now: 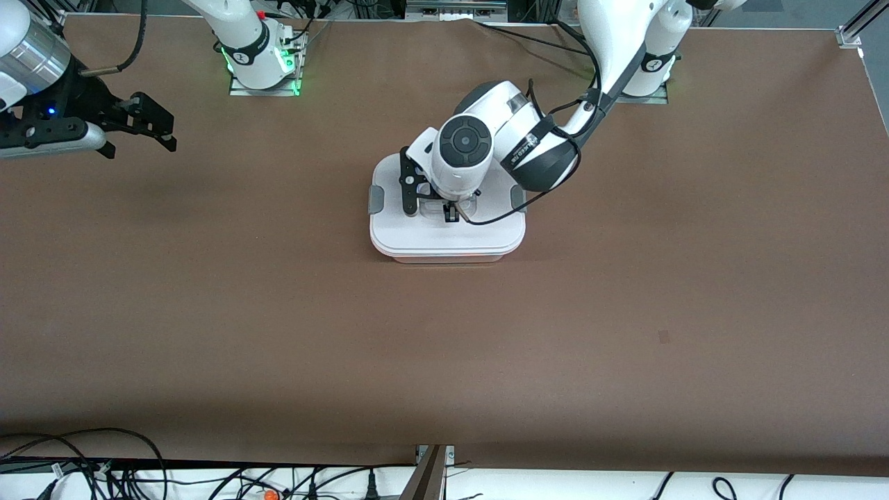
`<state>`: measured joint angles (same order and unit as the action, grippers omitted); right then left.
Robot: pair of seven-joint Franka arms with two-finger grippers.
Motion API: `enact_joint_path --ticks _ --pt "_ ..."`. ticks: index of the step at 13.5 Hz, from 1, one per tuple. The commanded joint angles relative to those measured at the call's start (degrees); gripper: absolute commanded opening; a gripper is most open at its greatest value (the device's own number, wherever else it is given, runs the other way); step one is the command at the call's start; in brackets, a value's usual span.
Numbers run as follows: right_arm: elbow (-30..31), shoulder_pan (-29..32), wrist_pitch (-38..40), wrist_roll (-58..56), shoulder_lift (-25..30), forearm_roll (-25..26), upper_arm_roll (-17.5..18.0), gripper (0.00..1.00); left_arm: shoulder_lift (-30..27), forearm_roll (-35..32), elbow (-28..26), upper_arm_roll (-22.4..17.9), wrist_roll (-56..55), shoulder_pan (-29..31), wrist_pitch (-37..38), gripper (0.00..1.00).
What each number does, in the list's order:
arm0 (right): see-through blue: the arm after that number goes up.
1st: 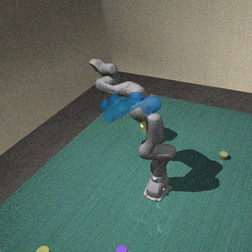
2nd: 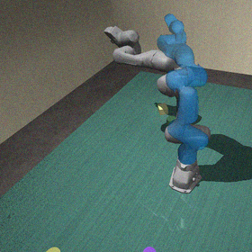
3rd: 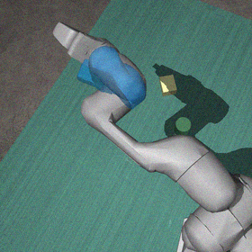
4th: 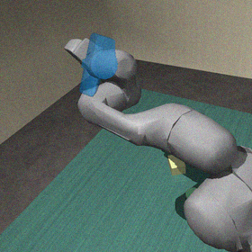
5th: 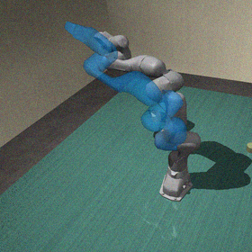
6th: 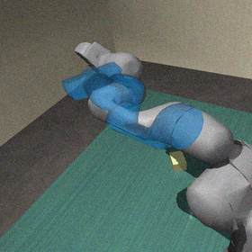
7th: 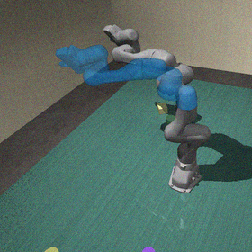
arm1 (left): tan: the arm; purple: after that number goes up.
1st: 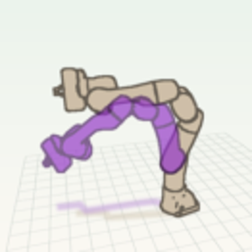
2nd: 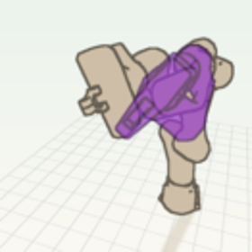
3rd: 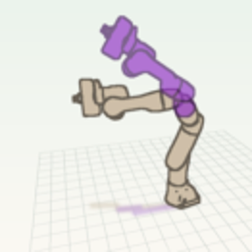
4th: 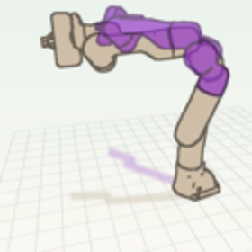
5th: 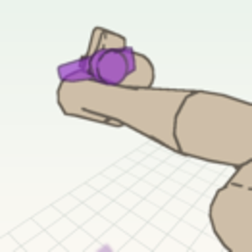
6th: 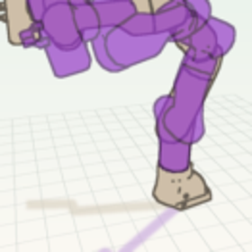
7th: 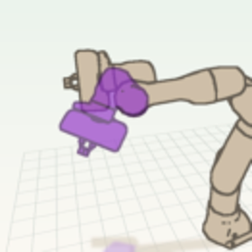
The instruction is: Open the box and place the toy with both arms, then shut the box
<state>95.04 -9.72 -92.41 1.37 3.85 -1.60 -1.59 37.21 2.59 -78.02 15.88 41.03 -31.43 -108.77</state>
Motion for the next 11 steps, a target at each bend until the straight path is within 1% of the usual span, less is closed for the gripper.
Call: enact_joint_path --ticks 1,3,4,5,6,7,9,11 --pt "-2.05 0.67 0.83 -0.23 -1.03 0.11 0.36 1.0 -0.65 -2.59 -1.0 -0.85 -1.12 -1.0 -0.39 0.04" --pt "-1.96 0.58 0.4 -0.14 -2.34 0.55 0.36 1.0 -0.22 -2.42 -1.0 -0.76 -2.44 -1.09 -0.39 0.09" --pt "-1.96 0.49 0.13 -0.05 -2.44 0.55 0.36 1.0 -0.13 -2.24 -1.0 -0.76 -3.31 -1.09 -0.39 0.29" --pt "-1.96 0.41 0.04 -0.05 -2.61 0.55 0.36 1.0 -0.3 -2.67 -1.0 -0.5 -4.8 -1.0 -0.39 0.99" --pt "-1.87 0.49 0.04 -0.05 -2.79 0.55 0.36 1.0 -0.82 -2.85 -0.91 -0.32 -6.91 -0.91 -0.22 1.0" --pt "-1.61 0.49 0.13 -0.05 -2.79 0.55 0.36 1.0 -2.74 -2.77 -0.91 -0.23 -8.75 -0.82 0.74 1.0" --pt "-1.61 0.23 0.92 -0.05 -3.23 0.63 0.44 1.0 -6.87 -2.76 -1.0 -0.49 -12.53 -0.21 5.82 1.0" --pt "-2.13 0.32 4.5 0.22 -1.4 1.16 0.1 1.0 -11.26 -2.85 -1.0 -1.72 -19.02 1.19 9.52 1.0"
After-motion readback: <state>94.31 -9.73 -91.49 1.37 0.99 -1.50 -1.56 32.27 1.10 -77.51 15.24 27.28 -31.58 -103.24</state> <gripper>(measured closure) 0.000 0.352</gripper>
